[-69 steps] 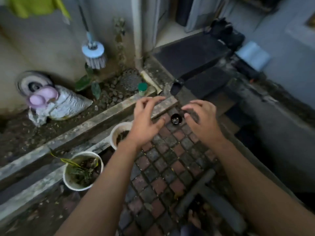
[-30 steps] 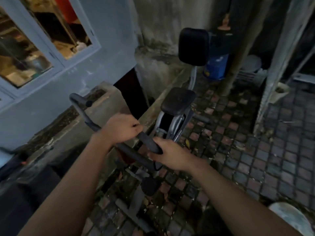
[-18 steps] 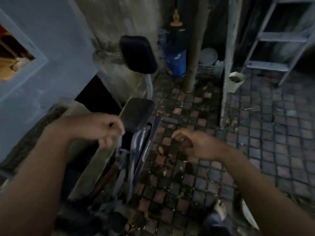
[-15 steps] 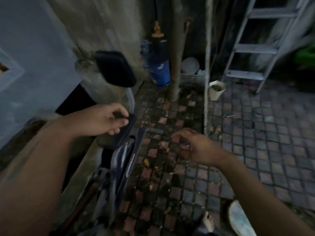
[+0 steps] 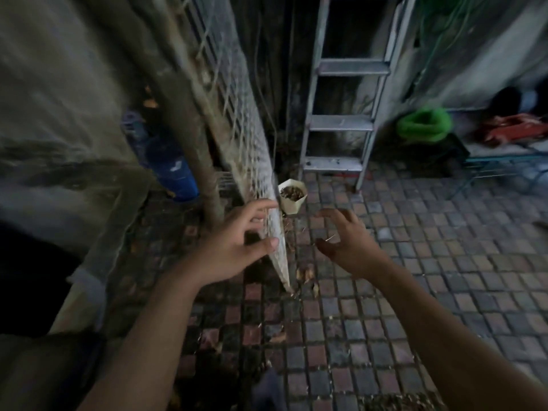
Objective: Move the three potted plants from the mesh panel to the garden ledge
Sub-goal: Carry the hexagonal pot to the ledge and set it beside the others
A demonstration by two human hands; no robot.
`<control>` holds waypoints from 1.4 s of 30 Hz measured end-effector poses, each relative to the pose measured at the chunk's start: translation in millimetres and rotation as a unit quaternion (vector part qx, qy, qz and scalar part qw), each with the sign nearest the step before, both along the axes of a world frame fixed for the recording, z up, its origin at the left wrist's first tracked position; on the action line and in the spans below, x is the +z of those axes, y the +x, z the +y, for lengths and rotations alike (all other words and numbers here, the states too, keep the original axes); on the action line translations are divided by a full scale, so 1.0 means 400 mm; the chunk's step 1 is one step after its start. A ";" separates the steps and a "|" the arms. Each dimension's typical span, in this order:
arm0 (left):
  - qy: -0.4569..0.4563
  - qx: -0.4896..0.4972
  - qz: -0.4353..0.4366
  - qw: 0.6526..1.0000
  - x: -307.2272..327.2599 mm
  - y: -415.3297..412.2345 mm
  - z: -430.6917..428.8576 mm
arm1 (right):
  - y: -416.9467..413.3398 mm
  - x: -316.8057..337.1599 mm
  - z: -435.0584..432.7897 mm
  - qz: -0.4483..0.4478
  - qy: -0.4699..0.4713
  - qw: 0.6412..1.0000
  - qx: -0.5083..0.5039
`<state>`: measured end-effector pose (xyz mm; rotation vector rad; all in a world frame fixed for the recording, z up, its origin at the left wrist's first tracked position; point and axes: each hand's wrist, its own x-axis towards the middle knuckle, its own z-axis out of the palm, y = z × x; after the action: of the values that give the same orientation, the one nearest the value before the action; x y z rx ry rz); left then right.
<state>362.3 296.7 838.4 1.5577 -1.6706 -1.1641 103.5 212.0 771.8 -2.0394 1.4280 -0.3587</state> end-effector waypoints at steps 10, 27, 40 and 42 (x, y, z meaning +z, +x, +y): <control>-0.008 0.064 -0.024 0.998 -0.110 -0.144 -0.633 | -0.119 -0.054 -0.495 0.045 0.029 0.993 -0.103; 0.172 0.274 -0.118 0.939 -1.290 -0.326 -1.437 | -0.210 -1.149 -1.567 0.034 0.138 0.989 0.047; -0.013 0.325 -0.186 0.927 -2.053 -0.279 -1.637 | -0.135 -1.852 -1.662 -0.063 0.104 0.990 0.077; -0.035 0.341 -0.186 0.921 -2.076 -0.266 -1.637 | -0.115 -1.898 -1.677 -0.071 0.119 0.987 0.083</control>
<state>255.8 -358.2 8.2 2.1616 -1.1725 -0.4583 57.6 -458.6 12.6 -1.8820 1.1481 -0.2436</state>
